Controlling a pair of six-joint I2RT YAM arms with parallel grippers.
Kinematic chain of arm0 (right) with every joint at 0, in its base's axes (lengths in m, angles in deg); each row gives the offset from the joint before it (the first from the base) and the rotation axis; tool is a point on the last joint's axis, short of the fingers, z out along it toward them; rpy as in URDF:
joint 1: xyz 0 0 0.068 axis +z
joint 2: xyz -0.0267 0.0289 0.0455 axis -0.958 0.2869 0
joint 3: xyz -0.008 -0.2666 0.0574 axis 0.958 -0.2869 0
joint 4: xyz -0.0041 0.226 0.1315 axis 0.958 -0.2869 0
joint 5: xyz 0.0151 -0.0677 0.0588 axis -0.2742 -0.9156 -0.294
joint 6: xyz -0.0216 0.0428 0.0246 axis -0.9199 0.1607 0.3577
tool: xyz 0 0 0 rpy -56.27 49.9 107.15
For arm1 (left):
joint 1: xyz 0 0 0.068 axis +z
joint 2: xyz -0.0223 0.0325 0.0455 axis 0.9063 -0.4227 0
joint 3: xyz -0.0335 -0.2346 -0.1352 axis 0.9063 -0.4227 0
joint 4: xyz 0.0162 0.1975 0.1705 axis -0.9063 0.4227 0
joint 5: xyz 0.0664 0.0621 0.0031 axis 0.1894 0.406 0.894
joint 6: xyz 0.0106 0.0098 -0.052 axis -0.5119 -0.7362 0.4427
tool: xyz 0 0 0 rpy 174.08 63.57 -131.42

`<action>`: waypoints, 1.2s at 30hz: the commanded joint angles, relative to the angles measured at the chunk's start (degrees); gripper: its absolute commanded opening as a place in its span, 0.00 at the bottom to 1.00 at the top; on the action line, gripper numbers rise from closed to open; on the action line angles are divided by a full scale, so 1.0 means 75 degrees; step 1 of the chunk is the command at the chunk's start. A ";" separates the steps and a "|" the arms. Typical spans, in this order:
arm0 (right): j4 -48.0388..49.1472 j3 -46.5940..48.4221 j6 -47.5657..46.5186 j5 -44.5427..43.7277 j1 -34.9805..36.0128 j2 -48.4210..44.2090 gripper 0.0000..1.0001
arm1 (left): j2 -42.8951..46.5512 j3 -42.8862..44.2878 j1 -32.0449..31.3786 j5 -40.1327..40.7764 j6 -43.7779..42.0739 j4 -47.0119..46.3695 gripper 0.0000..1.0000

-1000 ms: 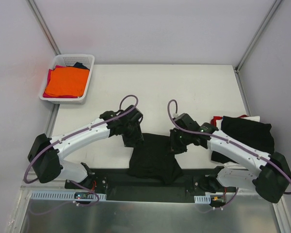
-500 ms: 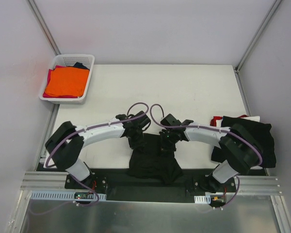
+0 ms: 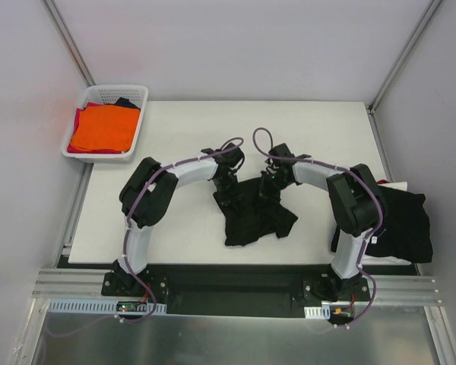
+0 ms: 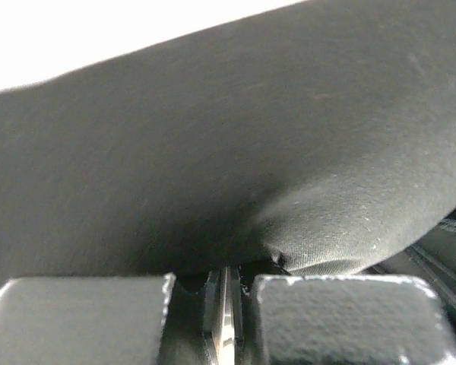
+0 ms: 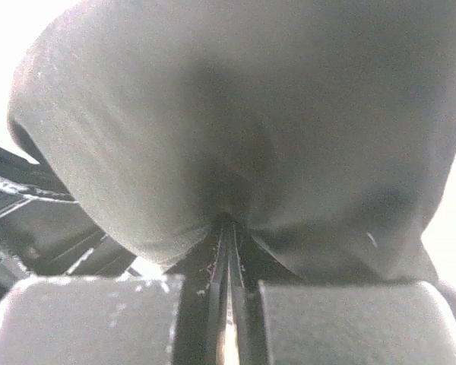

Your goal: Fold and stack the t-shirts

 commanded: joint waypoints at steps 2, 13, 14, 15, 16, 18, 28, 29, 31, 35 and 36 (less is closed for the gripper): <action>-0.0216 0.1468 -0.0850 0.0189 -0.0560 0.0649 0.01 | -0.1453 0.1052 0.0856 0.0130 -0.0707 -0.0918 0.00; -0.0288 0.1013 -0.0793 0.0248 -0.0690 0.0007 0.01 | -0.1502 0.1792 0.1443 0.0118 -0.1106 -0.0426 0.00; -0.0276 0.0942 -0.0793 0.0224 -0.0690 -0.0052 0.01 | -0.1420 0.1768 0.1443 0.0129 -0.1071 -0.0402 0.00; -0.0264 0.0791 -0.0804 0.0213 -0.0690 -0.0122 0.01 | -0.1361 0.1698 0.1432 0.0141 -0.1060 -0.0402 0.00; -0.0264 0.0743 -0.0816 0.0212 -0.0690 -0.0204 0.01 | -0.1198 0.1663 0.1432 0.0141 -0.1048 -0.0391 0.00; -0.0276 0.0684 -0.0816 0.0224 -0.0690 -0.0357 0.01 | -0.1022 0.1499 0.1420 0.0176 -0.1001 -0.0355 0.00; -0.0909 0.0512 -0.0629 0.0084 -0.0550 -0.2232 0.01 | 0.1381 0.1406 0.0472 0.1034 -0.0674 0.0489 0.02; -0.0862 0.0334 -0.0617 0.0072 -0.0491 -0.2256 0.01 | 0.1382 0.1173 0.0401 0.0974 -0.0475 0.0488 0.01; -0.0652 -0.0064 -0.0524 0.0060 -0.0409 -0.2361 0.01 | 0.1347 0.0972 0.0179 0.0973 -0.0357 0.0477 0.00; -0.0429 -0.0907 -0.0395 -0.0185 -0.0047 -0.2595 0.01 | 0.1218 0.0609 -0.0477 0.1067 -0.0192 0.0465 0.00; -0.0359 -0.1026 -0.0360 -0.0209 0.0001 -0.2630 0.01 | 0.1159 0.0538 -0.0560 0.1055 -0.0169 0.0453 0.00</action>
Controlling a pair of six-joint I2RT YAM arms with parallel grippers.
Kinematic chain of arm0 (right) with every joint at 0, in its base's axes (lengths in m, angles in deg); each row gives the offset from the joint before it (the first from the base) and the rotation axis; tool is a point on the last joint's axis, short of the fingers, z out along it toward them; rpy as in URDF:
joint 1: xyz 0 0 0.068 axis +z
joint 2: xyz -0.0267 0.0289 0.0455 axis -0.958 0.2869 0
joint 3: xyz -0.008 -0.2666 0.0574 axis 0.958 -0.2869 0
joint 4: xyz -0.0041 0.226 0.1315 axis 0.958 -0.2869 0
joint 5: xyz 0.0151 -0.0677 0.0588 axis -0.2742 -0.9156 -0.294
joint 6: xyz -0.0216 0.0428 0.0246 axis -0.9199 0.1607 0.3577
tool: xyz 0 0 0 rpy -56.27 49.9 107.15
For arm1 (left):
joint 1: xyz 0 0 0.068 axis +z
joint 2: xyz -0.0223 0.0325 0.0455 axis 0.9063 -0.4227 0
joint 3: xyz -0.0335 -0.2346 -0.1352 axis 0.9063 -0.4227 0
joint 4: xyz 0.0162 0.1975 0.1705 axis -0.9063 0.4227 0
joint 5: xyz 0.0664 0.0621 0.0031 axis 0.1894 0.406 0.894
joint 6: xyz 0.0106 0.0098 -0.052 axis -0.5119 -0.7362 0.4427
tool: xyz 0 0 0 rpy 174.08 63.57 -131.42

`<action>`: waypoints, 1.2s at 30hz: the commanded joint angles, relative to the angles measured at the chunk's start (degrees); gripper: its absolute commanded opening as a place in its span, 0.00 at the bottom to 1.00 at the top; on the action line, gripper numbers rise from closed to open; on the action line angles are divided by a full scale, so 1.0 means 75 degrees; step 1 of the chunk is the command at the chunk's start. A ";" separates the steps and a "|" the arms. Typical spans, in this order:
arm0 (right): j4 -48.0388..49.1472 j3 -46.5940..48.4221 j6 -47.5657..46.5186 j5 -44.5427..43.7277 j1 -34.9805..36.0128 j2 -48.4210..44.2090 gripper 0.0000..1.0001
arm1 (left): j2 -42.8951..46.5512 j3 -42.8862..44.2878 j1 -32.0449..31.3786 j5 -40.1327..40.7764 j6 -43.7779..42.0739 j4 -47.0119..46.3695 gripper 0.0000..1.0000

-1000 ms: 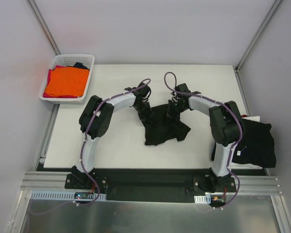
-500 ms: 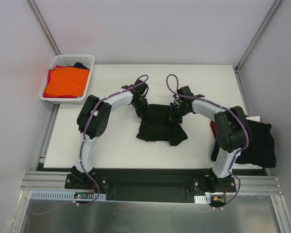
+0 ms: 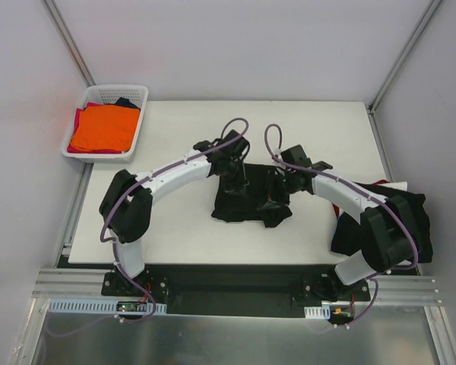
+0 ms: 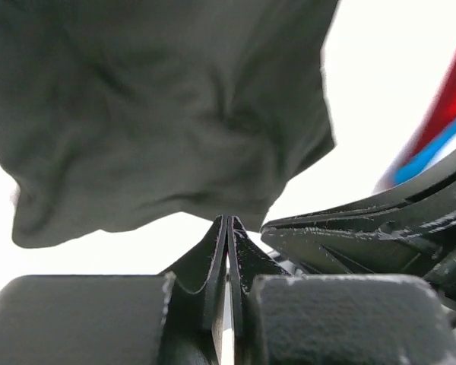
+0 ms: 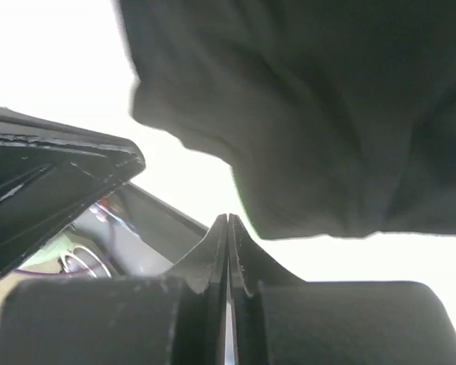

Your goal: Fold and stack the t-shirts

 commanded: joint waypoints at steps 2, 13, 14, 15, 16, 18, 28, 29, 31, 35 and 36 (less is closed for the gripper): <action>0.0223 -0.0785 0.0349 -0.0294 0.0392 -0.0230 0.01 | -0.0462 -0.0665 -0.0497 0.0187 0.0335 0.0255 0.00; 0.0704 -0.1442 0.0408 -0.0505 0.0721 0.0262 0.01 | -0.0954 -0.1616 -0.0556 0.0034 0.0183 -0.0366 0.00; 0.0692 -0.1443 0.0420 -0.0471 0.0732 0.0193 0.01 | -0.0954 -0.1651 -0.0556 0.0011 0.0172 -0.0355 0.00; 0.0611 -0.1431 0.0397 -0.0459 0.0732 0.0146 0.01 | -0.0931 -0.1651 -0.0556 -0.0012 0.0160 -0.0355 0.00; 0.0529 -0.1396 0.0397 -0.0447 0.0732 0.0041 0.01 | -0.0850 -0.1640 -0.0556 -0.0047 0.0148 -0.0355 0.00; 0.0121 -0.1093 0.0350 -0.0470 0.0732 -0.0309 0.01 | -0.0628 -0.1581 -0.0556 -0.0071 0.0136 -0.0355 0.00; -0.1230 0.0702 0.0057 -0.0751 0.0545 -0.0746 0.01 | -0.0029 -0.0013 -0.0556 -0.0235 0.0266 0.0137 0.02; -0.1195 0.0679 0.0022 -0.0751 0.0545 -0.0664 0.01 | -0.0052 0.0070 -0.0544 -0.0224 0.0254 0.0219 0.02; -0.1090 0.0515 -0.0049 -0.0751 0.0533 -0.0395 0.01 | -0.0157 0.0141 -0.0486 -0.0352 0.0265 0.0243 0.01; -0.0680 0.0035 -0.0189 -0.0786 0.0522 -0.0113 0.01 | -0.0333 -0.0057 -0.0427 -0.0400 0.0137 0.0255 0.00; -0.0609 -0.0140 -0.0201 -0.0787 0.0510 -0.0055 0.01 | -0.0345 -0.0151 -0.0415 -0.0318 0.0113 0.0255 0.00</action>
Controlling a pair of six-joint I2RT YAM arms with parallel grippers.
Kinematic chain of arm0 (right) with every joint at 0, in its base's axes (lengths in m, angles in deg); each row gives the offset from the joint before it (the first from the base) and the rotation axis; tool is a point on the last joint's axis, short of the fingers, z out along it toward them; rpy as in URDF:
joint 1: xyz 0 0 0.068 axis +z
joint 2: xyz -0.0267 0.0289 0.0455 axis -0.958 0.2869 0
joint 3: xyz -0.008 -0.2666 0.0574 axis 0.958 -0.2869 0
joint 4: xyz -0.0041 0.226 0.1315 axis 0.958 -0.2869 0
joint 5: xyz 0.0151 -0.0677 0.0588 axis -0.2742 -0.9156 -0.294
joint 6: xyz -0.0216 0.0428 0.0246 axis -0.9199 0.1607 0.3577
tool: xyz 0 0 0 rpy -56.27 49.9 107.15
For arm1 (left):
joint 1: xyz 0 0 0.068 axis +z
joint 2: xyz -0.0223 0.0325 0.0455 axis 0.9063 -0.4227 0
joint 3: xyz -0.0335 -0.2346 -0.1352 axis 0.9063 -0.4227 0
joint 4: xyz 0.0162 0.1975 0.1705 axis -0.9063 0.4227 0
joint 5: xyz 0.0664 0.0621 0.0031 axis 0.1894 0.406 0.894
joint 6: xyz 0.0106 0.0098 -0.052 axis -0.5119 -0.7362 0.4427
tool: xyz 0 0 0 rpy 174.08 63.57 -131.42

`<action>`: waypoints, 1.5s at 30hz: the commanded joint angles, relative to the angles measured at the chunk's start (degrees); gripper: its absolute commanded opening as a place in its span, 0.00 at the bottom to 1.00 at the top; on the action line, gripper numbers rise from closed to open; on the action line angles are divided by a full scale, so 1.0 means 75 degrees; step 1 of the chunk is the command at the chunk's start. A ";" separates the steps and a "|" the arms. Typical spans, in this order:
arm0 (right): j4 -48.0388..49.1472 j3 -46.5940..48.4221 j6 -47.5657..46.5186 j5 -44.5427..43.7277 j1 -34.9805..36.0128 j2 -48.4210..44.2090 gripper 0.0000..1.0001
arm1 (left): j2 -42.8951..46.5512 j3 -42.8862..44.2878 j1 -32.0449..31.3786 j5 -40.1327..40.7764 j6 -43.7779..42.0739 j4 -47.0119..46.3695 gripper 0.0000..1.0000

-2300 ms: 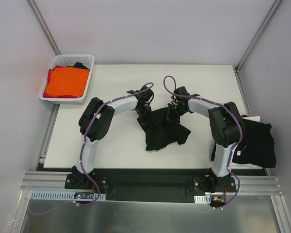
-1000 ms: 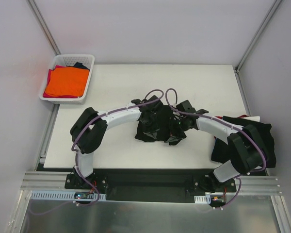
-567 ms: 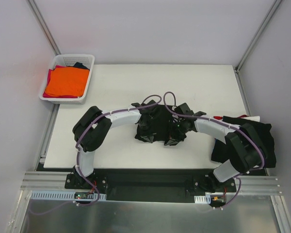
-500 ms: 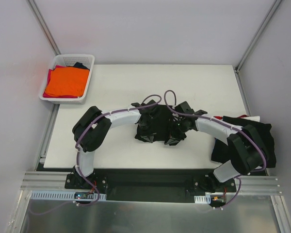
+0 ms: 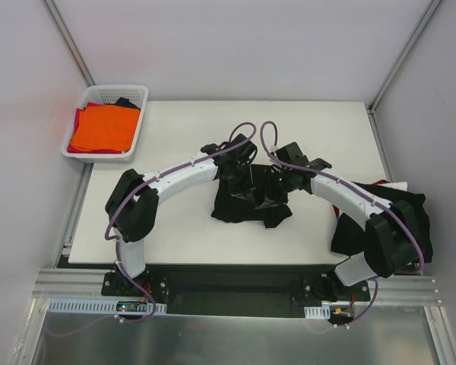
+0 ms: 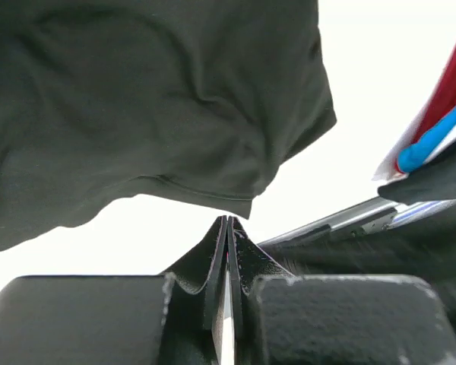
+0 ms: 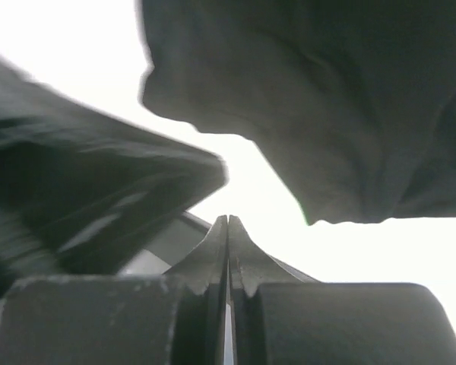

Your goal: Fold and stack the t-shirts

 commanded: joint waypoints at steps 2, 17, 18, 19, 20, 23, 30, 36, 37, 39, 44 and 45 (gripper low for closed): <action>0.0283 -0.0608 -0.0242 -0.0114 -0.0073 0.0523 0.01 | -0.0074 -0.0435 0.0112 -0.0008 -0.0179 0.0371 0.00; 0.0870 -0.1100 -0.0195 0.0051 -0.0073 0.1309 0.01 | -0.0145 -0.1794 0.0873 0.0214 -0.0659 0.0149 0.00; 0.0882 -0.1136 -0.0195 0.0051 -0.0073 0.1309 0.01 | -0.0122 -0.1888 0.0921 0.0249 -0.0683 0.0137 0.00; 0.0940 -0.1183 -0.0183 0.0051 -0.0073 0.1298 0.01 | -0.0098 -0.1924 0.0956 0.0250 -0.0694 0.0125 0.00; 0.0964 -0.1230 -0.0160 0.0051 -0.0073 0.1298 0.01 | -0.0063 -0.1970 0.1026 0.0261 -0.0694 0.0102 0.00; 0.1092 -0.1394 -0.0148 0.0062 -0.0061 0.1321 0.01 | 0.0019 -0.2169 0.1097 0.0285 -0.0695 0.0055 0.00; 0.1175 -0.1593 -0.0206 0.0039 -0.0073 0.1345 0.01 | 0.0370 -0.2650 0.1109 0.0273 -0.0589 -0.0051 0.00; 0.0848 -0.1453 -0.0312 0.0027 -0.0073 0.0890 0.04 | 0.1061 -0.2604 0.1085 0.0004 -0.0461 -0.0016 0.00; 0.0650 -0.1395 -0.0347 0.0027 -0.0062 0.0760 0.08 | 0.1248 -0.2557 0.1074 0.0004 -0.0402 -0.0004 0.00; 0.0438 -0.1102 -0.0371 -0.0031 -0.0073 0.0258 0.31 | 0.1822 -0.2336 0.1062 0.0120 -0.0192 0.0171 0.12; -0.0371 -0.0364 -0.0674 -0.0183 -0.0097 -0.0354 0.77 | 0.2363 -0.1819 0.1167 0.0262 -0.0062 0.0546 0.57; -0.0430 -0.0235 -0.0722 -0.0160 -0.0120 -0.0401 0.87 | 0.2351 -0.1749 0.1225 0.0180 -0.0062 0.0582 0.64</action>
